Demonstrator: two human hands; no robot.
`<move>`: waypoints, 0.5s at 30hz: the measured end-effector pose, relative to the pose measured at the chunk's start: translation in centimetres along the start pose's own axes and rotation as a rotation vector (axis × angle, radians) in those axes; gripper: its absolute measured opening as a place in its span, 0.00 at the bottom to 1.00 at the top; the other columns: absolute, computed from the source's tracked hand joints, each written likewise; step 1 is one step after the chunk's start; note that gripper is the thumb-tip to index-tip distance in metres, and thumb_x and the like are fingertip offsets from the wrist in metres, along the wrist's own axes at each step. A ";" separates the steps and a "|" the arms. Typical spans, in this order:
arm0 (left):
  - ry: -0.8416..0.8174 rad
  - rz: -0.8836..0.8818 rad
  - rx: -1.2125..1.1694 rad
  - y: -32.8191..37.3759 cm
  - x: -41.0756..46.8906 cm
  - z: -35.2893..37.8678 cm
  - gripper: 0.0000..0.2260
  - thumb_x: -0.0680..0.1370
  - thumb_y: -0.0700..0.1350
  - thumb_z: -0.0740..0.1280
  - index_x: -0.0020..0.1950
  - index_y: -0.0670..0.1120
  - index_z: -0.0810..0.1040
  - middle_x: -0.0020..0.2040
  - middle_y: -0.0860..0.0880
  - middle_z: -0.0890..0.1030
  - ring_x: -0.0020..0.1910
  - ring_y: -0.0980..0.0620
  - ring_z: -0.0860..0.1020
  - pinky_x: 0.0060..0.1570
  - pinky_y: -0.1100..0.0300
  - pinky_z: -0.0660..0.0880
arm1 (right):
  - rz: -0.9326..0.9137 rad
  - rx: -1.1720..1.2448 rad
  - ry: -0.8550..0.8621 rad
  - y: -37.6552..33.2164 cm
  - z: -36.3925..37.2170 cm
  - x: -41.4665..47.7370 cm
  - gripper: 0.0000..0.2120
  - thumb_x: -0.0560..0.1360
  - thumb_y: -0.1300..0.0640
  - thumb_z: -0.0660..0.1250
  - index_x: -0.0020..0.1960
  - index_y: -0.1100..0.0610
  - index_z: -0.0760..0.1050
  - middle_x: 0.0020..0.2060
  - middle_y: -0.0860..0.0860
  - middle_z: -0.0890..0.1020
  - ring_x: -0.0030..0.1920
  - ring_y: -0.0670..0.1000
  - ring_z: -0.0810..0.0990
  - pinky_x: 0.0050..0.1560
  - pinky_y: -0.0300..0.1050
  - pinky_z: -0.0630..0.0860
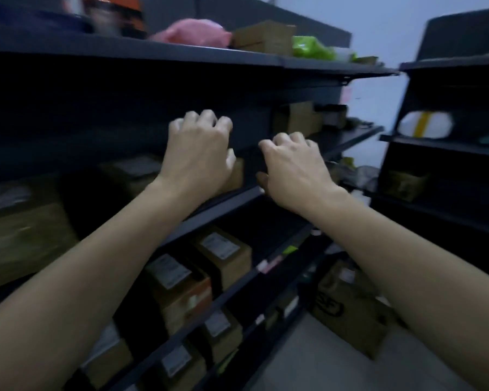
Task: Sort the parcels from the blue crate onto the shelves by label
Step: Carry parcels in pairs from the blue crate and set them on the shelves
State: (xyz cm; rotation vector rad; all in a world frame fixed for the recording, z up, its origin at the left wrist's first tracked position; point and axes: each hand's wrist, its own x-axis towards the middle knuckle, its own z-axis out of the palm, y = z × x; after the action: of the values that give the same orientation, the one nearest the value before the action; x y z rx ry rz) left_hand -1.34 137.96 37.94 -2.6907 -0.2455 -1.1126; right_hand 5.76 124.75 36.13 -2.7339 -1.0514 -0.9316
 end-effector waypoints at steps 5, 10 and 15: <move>0.088 0.227 -0.024 15.9 4.9 0.8 0.16 0.76 0.46 0.61 0.62 0.42 0.72 0.58 0.39 0.75 0.58 0.38 0.71 0.56 0.46 0.65 | 0.214 -0.261 0.026 14.1 -2.8 -6.0 0.18 0.76 0.50 0.64 0.62 0.59 0.72 0.60 0.59 0.76 0.61 0.62 0.71 0.58 0.55 0.68; 0.164 0.402 -0.171 32.5 7.4 1.3 0.12 0.75 0.43 0.62 0.58 0.41 0.73 0.56 0.39 0.75 0.57 0.38 0.72 0.58 0.45 0.65 | 0.446 -0.453 -0.009 26.7 -5.6 -14.3 0.18 0.77 0.51 0.63 0.62 0.59 0.71 0.59 0.59 0.75 0.61 0.62 0.71 0.59 0.57 0.67; 0.189 0.637 -0.409 48.5 8.1 1.1 0.14 0.76 0.44 0.63 0.59 0.40 0.73 0.56 0.39 0.76 0.57 0.37 0.72 0.57 0.45 0.65 | 0.718 -0.582 -0.113 37.4 -8.7 -23.8 0.19 0.77 0.49 0.63 0.63 0.60 0.71 0.60 0.59 0.75 0.62 0.62 0.70 0.61 0.56 0.66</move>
State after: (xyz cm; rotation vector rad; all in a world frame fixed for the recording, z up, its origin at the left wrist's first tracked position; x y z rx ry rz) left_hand 16.51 92.12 36.24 -2.6272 0.8939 -1.2749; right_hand 10.92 79.89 35.38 -3.2278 0.2943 -1.0534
